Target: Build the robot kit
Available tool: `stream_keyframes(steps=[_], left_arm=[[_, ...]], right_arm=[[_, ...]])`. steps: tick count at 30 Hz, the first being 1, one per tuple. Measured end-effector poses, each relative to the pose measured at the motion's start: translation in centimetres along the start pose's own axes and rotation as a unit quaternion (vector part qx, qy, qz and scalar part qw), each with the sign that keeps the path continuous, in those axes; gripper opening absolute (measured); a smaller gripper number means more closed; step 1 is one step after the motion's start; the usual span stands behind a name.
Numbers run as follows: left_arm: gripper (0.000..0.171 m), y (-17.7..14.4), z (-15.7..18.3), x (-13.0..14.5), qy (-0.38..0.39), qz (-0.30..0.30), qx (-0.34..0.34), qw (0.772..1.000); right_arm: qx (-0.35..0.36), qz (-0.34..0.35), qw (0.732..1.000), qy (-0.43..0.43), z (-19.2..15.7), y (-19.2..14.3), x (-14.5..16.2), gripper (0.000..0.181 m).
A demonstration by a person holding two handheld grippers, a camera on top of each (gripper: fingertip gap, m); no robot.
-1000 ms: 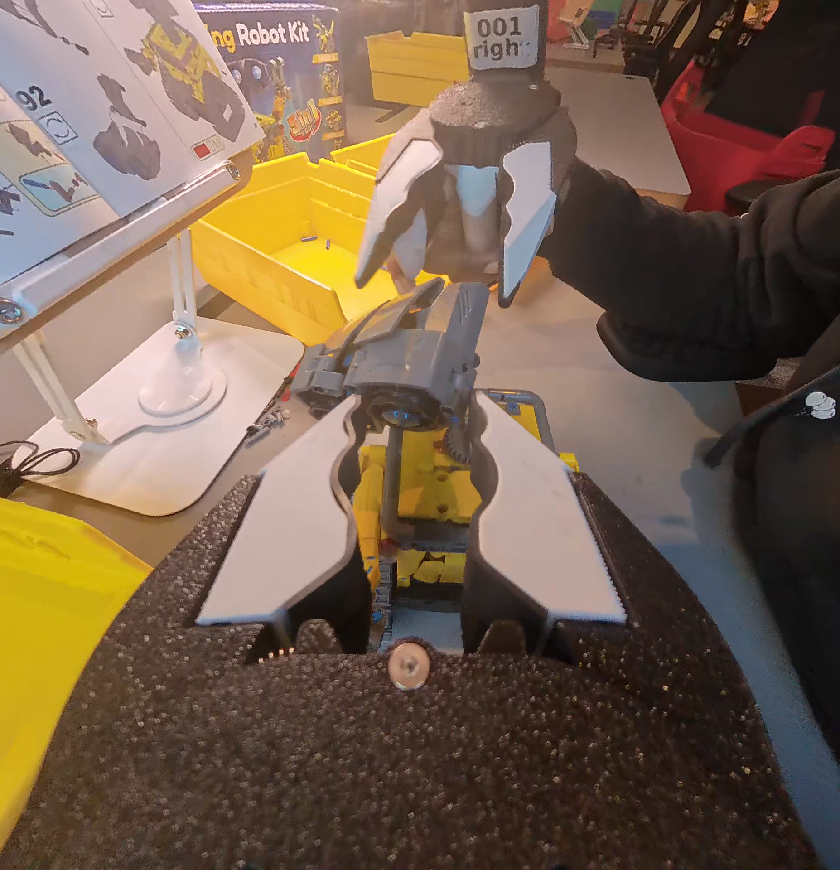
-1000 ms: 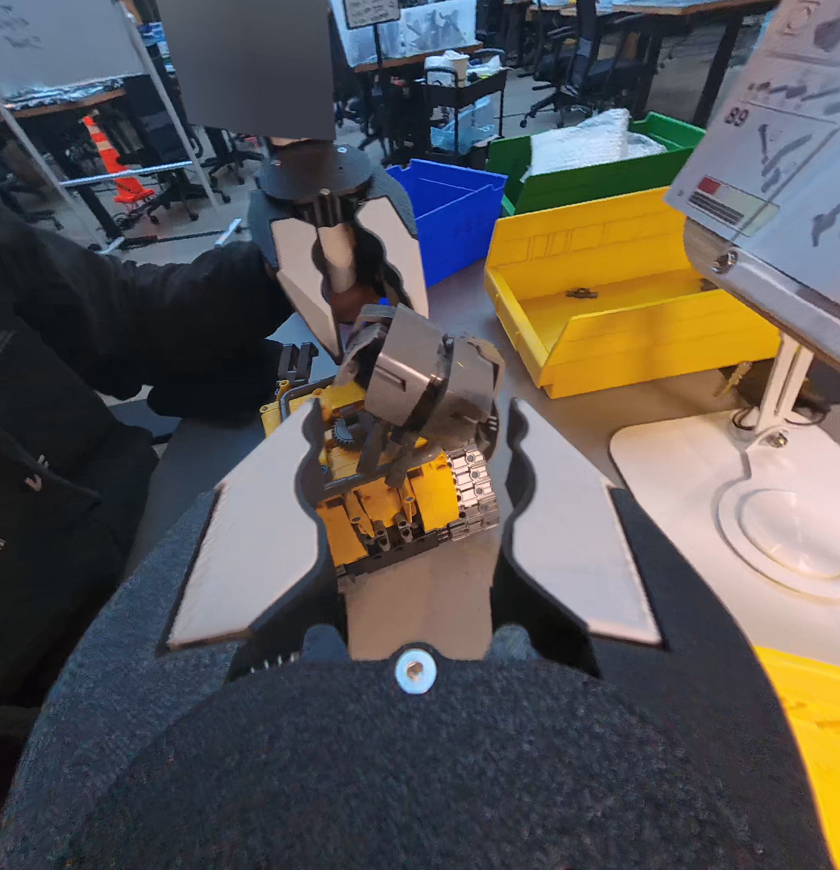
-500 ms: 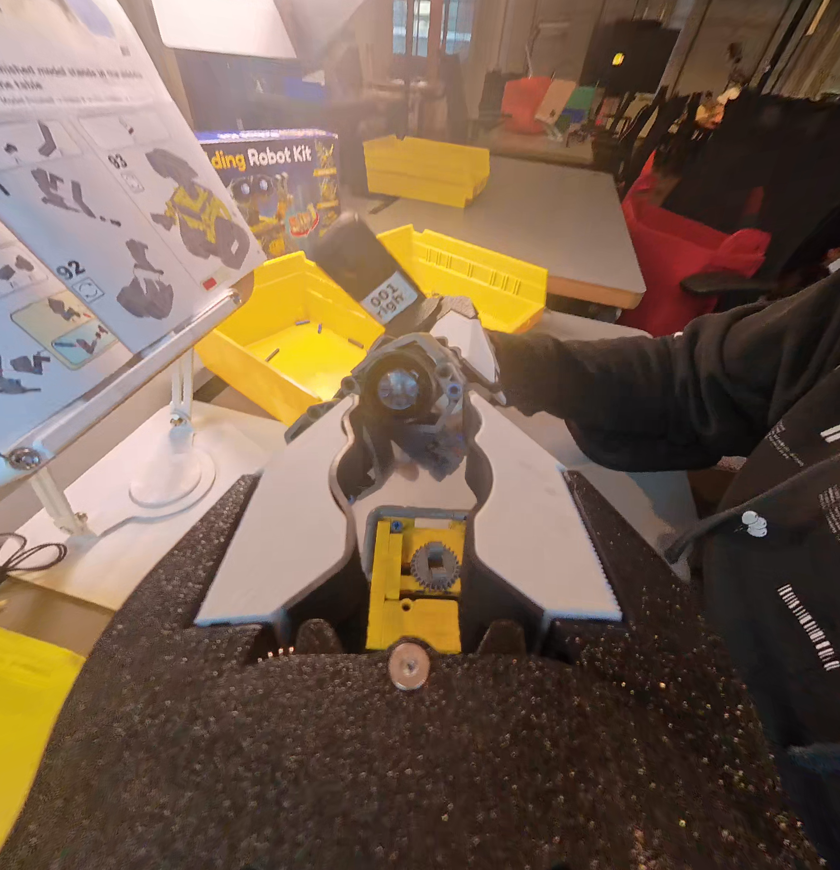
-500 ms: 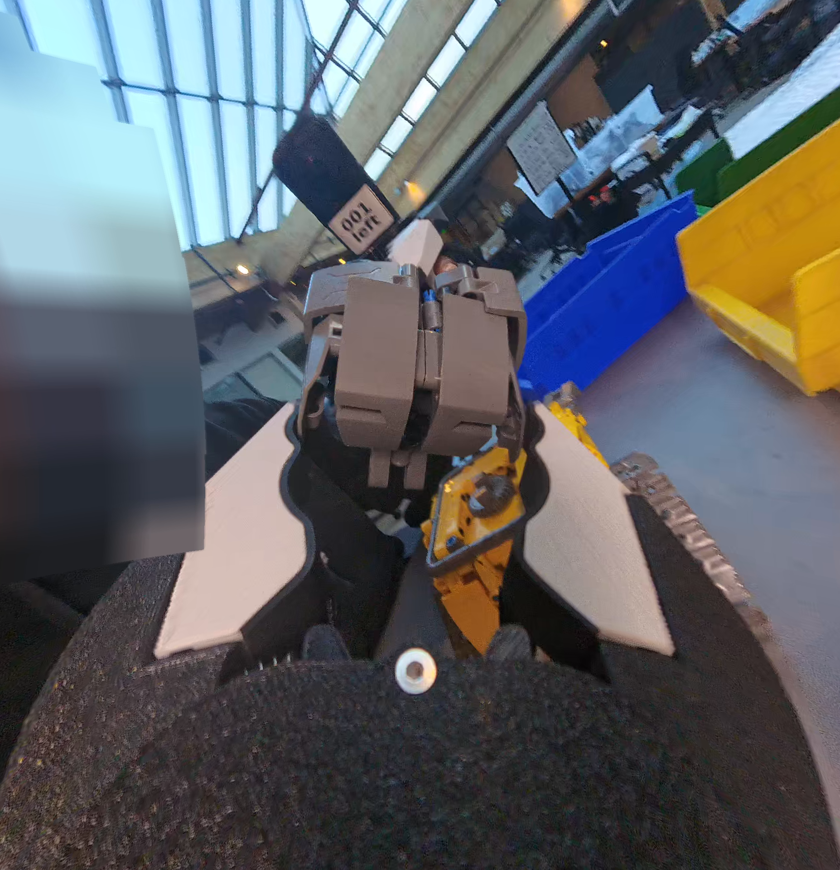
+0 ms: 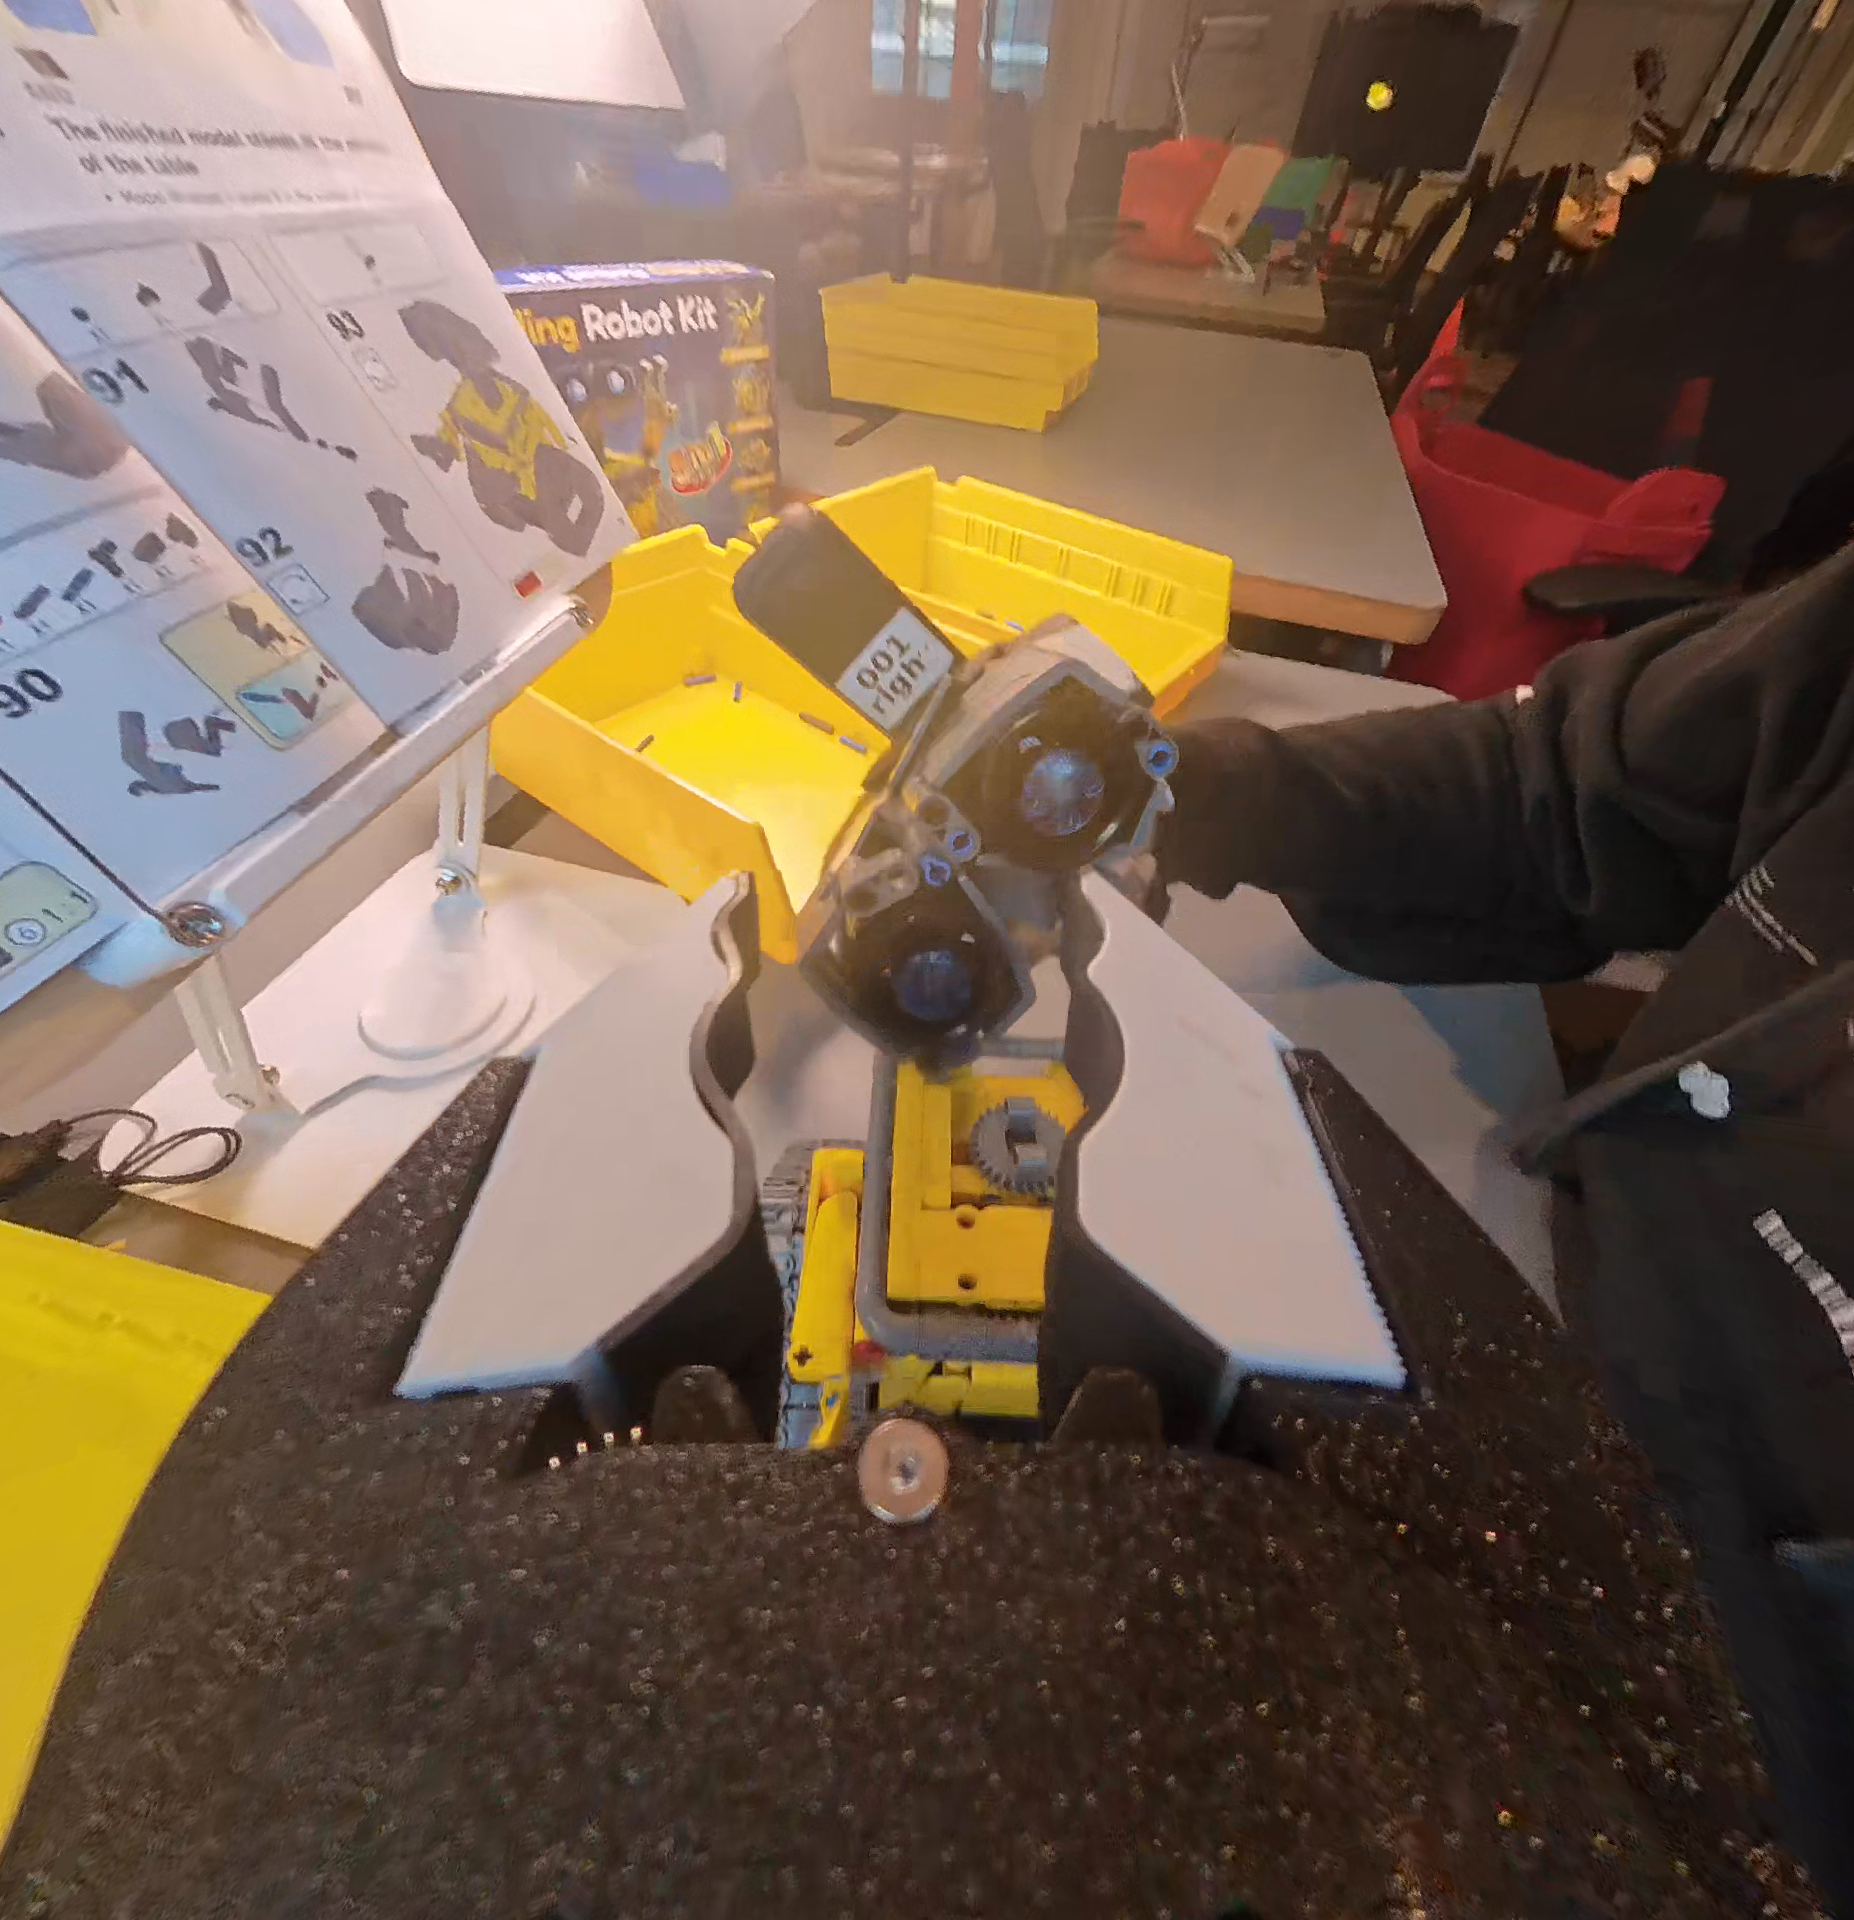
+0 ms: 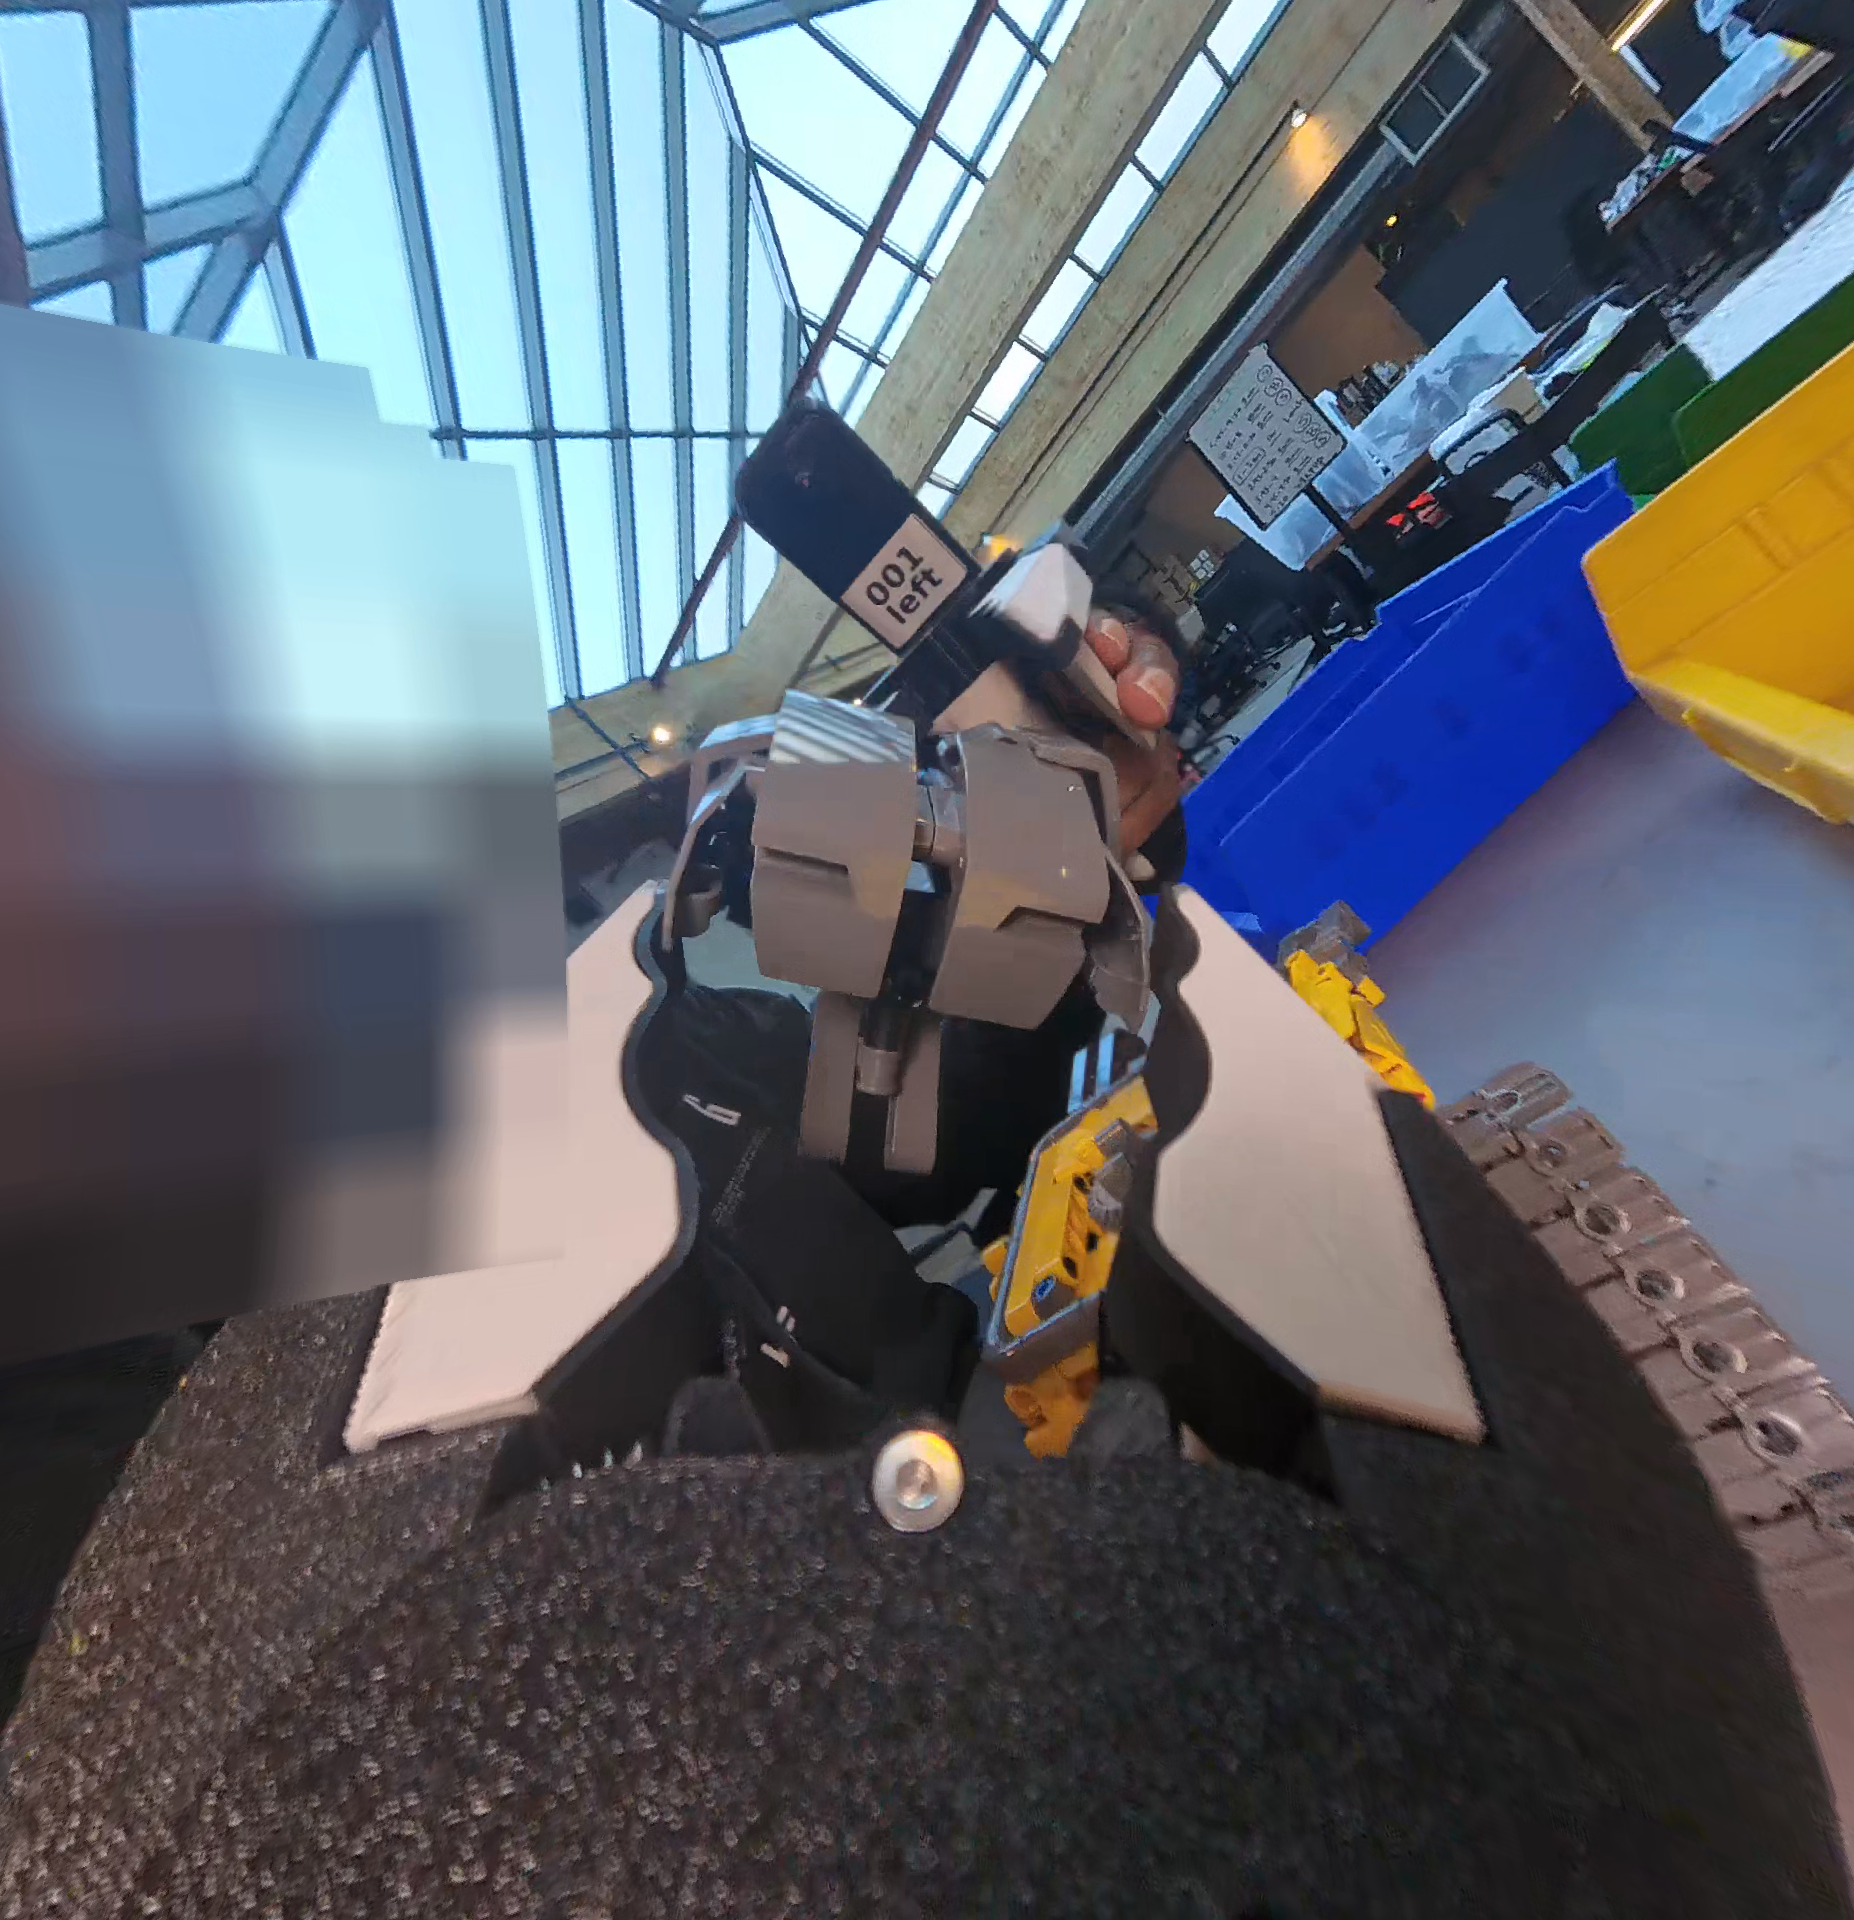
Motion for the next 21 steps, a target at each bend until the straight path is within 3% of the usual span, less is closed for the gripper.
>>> stream_keyframes(steps=[1, 7, 13, 21], left_arm=[[0.055, 0.0, 0.1, 0.5, 0.004, -0.011, 0.012, 1.0], [0.042, -0.5, 0.6, 2.7, 0.058, -0.054, 0.014, 0.997], [0.034, -1.4, 0.8, 4.5, 0.122, -0.092, 0.01, 0.988], [0.035, -2.1, 0.6, 4.6, 0.111, -0.036, 0.051, 0.992]], right_arm=[[0.013, -0.008, 1.0, -0.014, 0.0, 0.1, 0.1, 0.093], [0.093, -0.046, 0.987, -0.122, 0.2, 0.7, 0.1, 0.09], [0.164, -0.116, 0.937, -0.287, -0.7, 2.0, 0.9, 0.09], [0.202, -0.203, 0.879, -0.382, -0.8, 1.6, 2.1, 0.091]])
Point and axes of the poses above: each gripper's, where its closed fingertips meet, y out along the fingers, x out of its underside, z = x × y across the jaws, the point moved 8 cm from there along -y, back along the fingers, and after that the axes turned 9 degrees about x, right-handed, at the moved point
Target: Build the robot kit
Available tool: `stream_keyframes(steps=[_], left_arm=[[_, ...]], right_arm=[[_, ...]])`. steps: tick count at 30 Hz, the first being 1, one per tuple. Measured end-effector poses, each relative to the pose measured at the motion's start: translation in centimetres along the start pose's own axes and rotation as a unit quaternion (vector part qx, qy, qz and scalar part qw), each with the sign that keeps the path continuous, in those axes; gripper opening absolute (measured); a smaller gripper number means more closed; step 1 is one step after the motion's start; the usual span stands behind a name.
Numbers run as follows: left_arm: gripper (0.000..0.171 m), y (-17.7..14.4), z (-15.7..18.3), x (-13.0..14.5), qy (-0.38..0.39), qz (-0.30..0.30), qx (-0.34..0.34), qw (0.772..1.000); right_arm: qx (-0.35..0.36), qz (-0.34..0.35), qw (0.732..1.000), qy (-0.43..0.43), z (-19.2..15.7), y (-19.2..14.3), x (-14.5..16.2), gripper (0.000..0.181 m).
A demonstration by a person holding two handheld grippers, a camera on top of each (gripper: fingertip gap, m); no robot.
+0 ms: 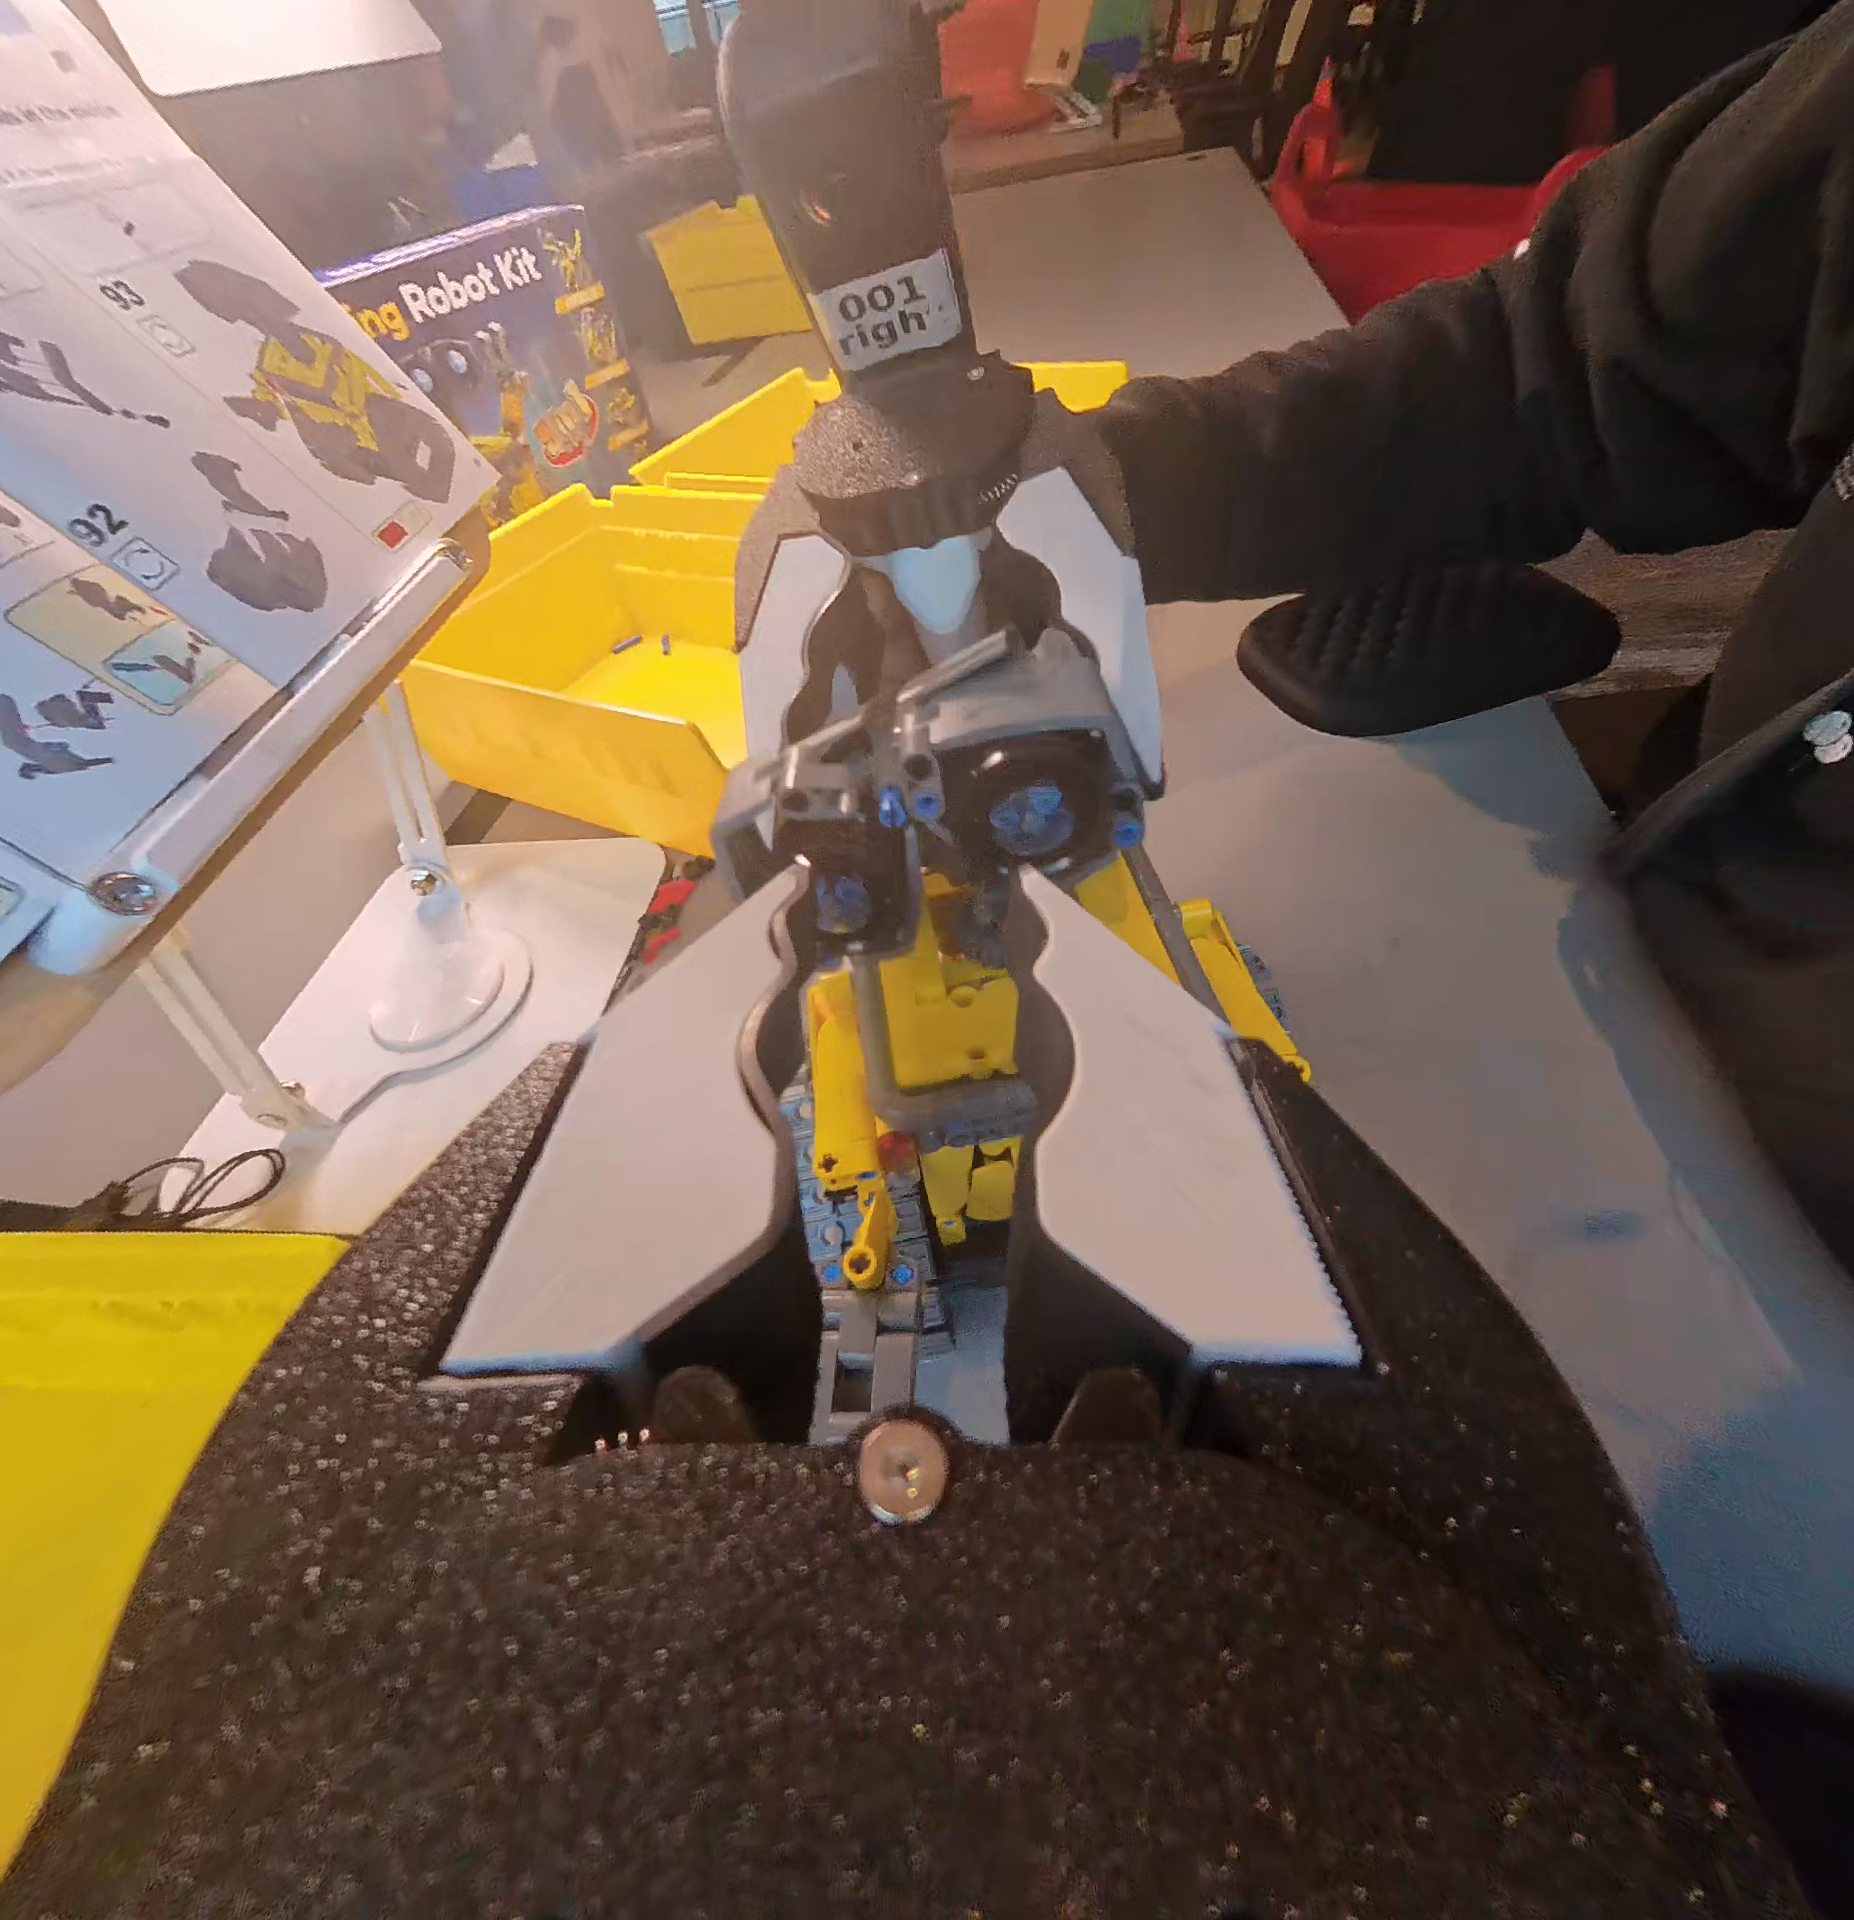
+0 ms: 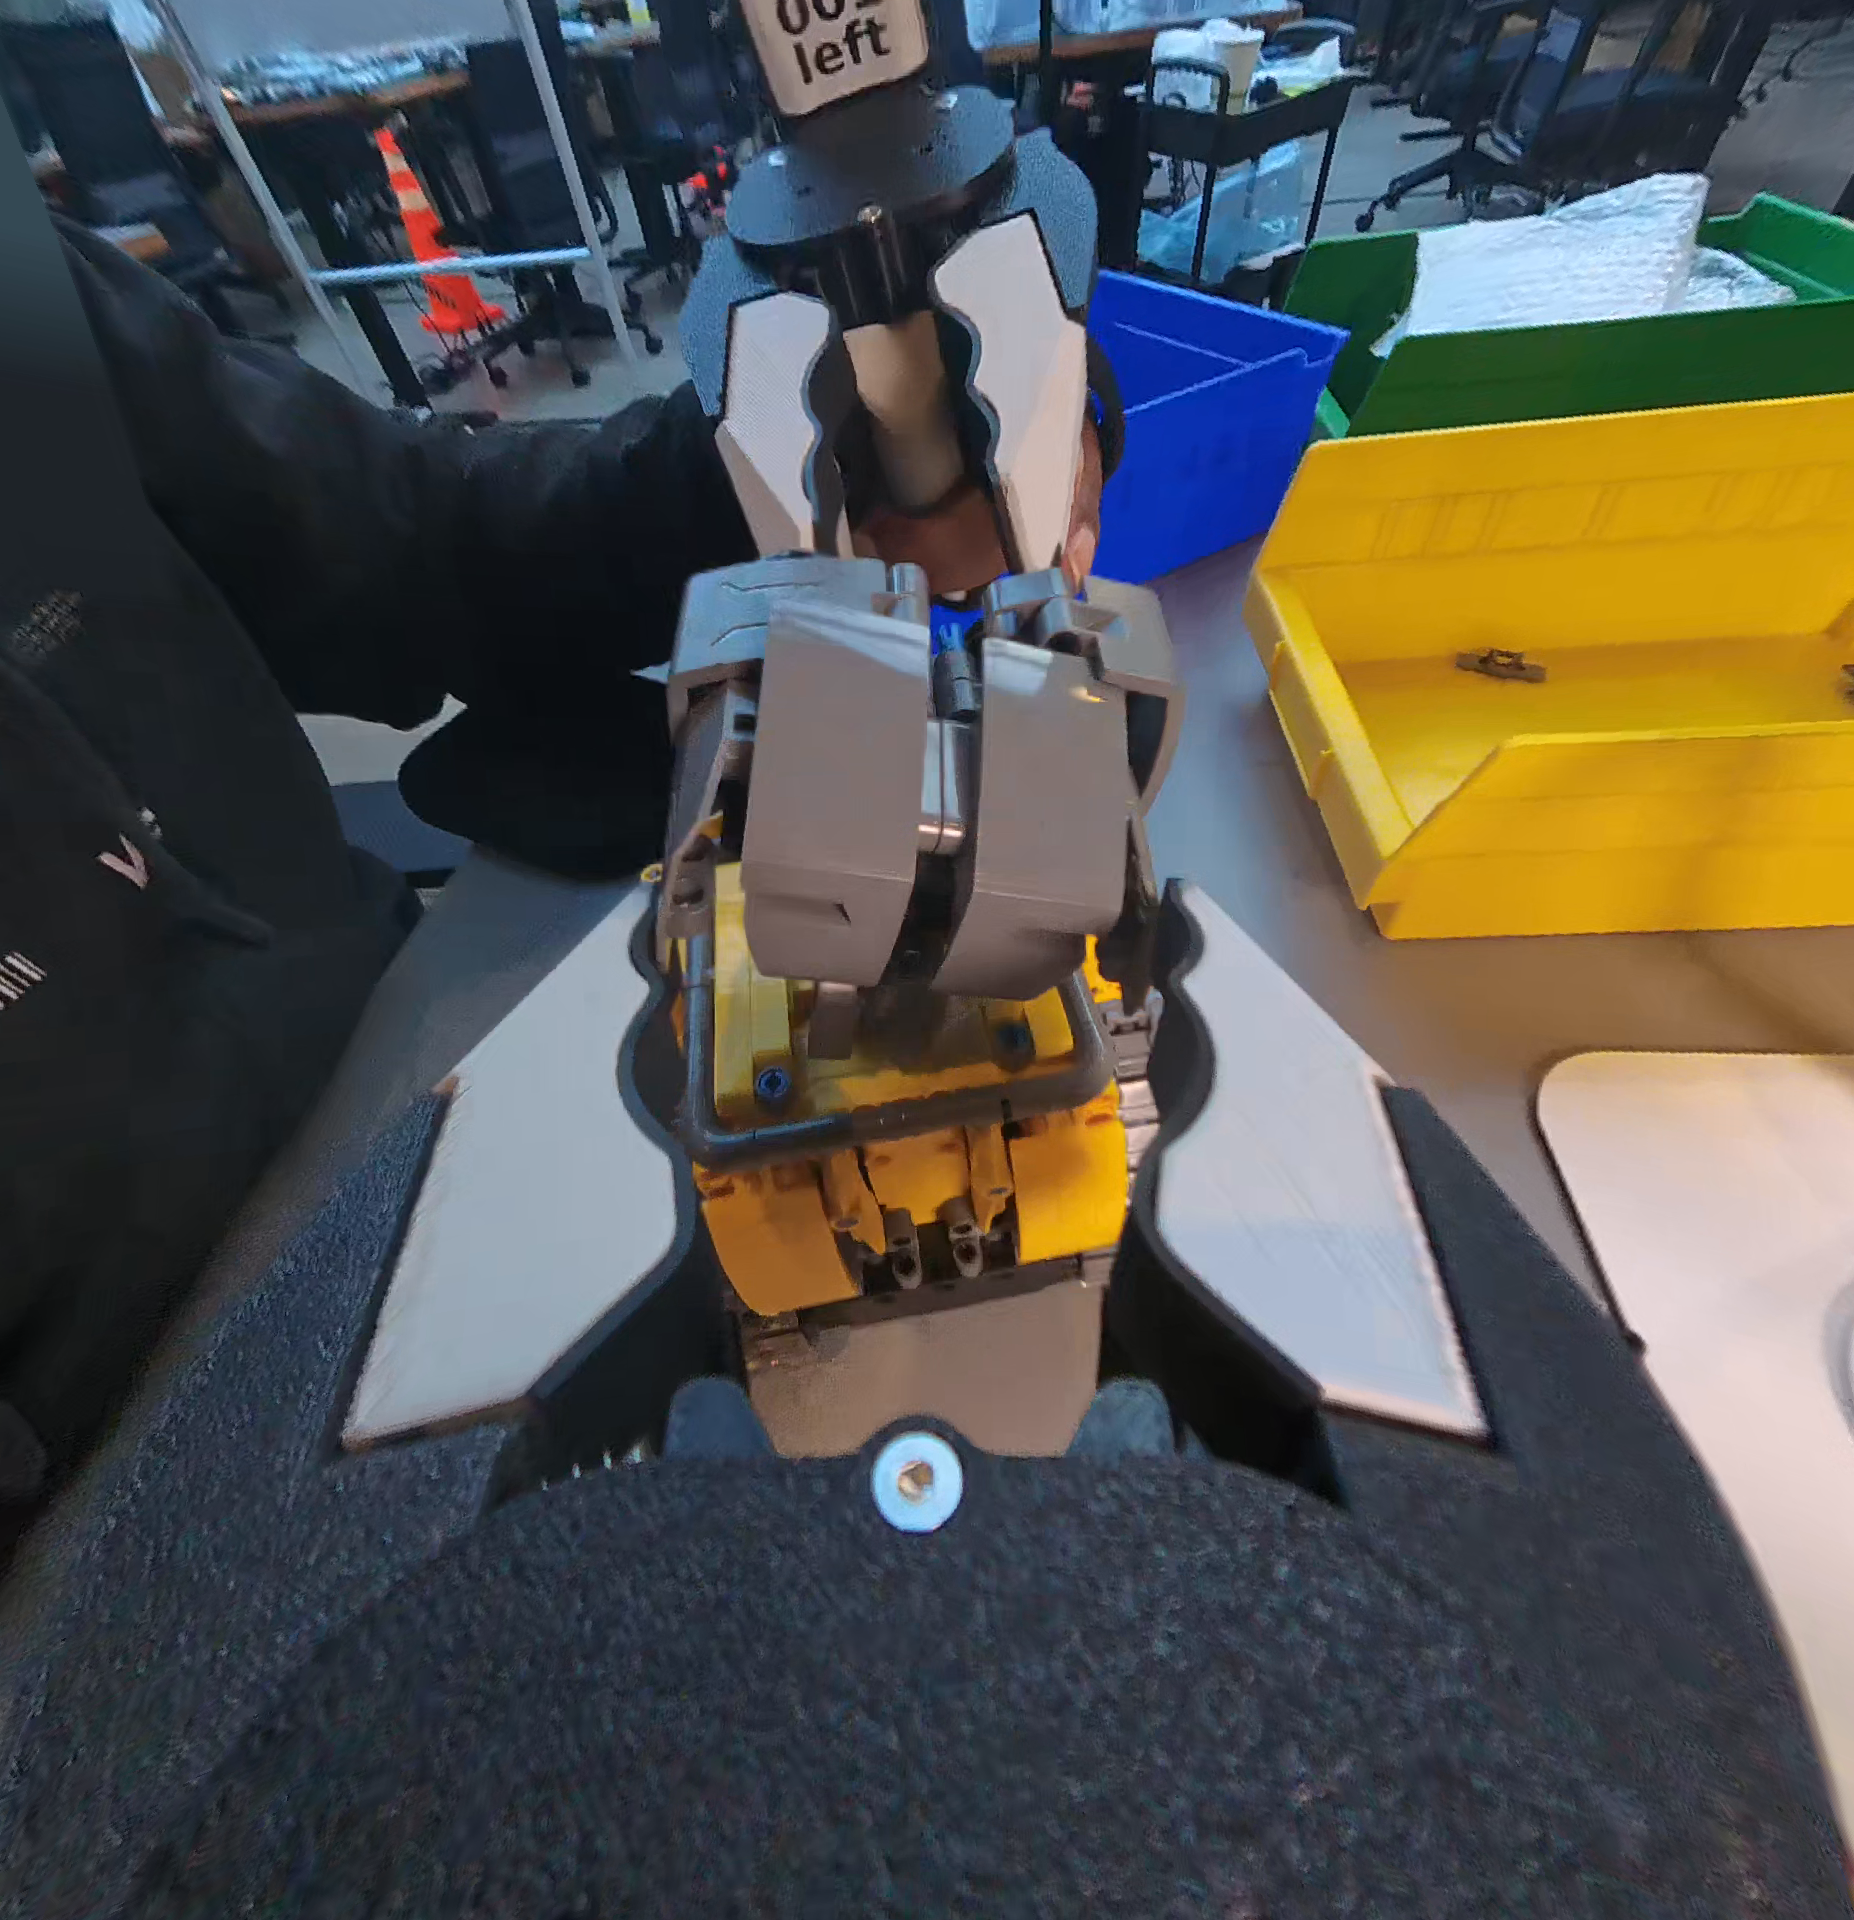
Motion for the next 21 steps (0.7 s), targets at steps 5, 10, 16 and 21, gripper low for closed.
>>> stream_keyframes(steps=[5, 10, 16, 21], left_arm=[[0.073, 0.0, -1.0, 0.7, -0.074, 0.059, 0.043, 0.995], [0.093, 1.6, -1.4, 0.2, -0.133, 0.074, 0.11, 0.982], [0.079, 1.7, -0.9, -0.3, -0.112, 0.033, 0.077, 0.99], [0.078, 1.3, -0.6, 0.0, -0.088, 0.025, 0.068, 0.993]], right_arm=[[0.005, -0.038, 0.999, -0.011, -0.3, -0.7, 0.2, 0.091], [0.002, -0.074, 0.997, -0.026, -0.2, -0.4, -0.4, 0.089], [-0.01, -0.128, 0.99, -0.059, -0.3, -0.1, -1.2, 0.09], [-0.001, -0.174, 0.98, -0.093, -0.4, 0.3, -2.0, 0.09]])
Point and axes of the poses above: each gripper's, where its closed fingertips meet, y out along the fingers, x out of its underside, z = x × y across the jaws, the point moved 8 cm from there along -y, back along the fingers, and after that the axes turned 9 degrees about x, right-handed, at the moved point
